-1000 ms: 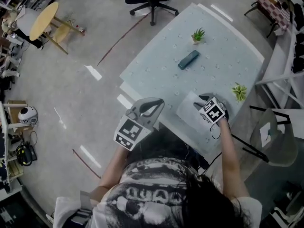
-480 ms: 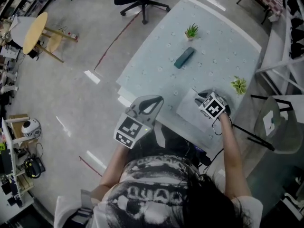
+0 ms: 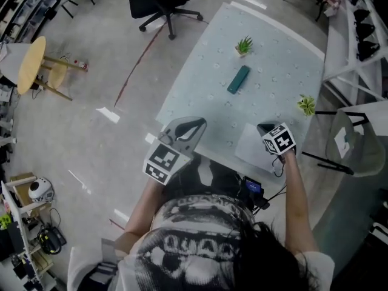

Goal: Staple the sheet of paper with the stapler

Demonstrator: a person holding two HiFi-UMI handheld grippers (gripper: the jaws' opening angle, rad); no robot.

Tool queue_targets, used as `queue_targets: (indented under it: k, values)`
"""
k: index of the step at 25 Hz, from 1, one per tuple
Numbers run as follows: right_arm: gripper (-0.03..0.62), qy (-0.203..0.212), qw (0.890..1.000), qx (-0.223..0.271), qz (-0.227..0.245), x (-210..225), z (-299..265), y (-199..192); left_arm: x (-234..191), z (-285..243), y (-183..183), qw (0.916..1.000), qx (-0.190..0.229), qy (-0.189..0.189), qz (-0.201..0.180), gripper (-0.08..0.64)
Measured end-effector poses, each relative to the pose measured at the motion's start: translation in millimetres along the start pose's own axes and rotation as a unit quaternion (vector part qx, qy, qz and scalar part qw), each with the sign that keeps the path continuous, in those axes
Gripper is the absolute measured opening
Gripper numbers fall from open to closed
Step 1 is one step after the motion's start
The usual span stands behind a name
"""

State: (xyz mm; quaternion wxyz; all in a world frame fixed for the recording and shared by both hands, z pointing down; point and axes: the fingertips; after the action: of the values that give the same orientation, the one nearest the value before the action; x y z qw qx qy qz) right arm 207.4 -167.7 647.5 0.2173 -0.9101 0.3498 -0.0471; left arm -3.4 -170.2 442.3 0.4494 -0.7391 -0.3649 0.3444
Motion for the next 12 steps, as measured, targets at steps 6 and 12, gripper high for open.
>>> queue_targets:
  k: [6, 12]
  values:
    - [0.211, 0.052, 0.993, -0.053, 0.088, -16, -4, -17, -16, 8, -6, 0.9997, -0.003, -0.022, -0.013, 0.006]
    - [0.159, 0.020, 0.982, -0.092, 0.167, -19, -11, -23, -19, 6, -7, 0.9998, 0.010, -0.019, 0.000, 0.006]
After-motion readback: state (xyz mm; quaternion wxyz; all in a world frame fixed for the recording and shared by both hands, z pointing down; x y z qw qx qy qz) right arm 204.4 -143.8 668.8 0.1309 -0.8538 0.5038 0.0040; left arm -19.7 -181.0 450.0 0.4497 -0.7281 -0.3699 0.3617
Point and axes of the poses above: the fingertips, and each gripper's own axes: z backward along the fingers, x to its right, y out of its top, and after that the axes turned 11 degrees about -y, right-handed
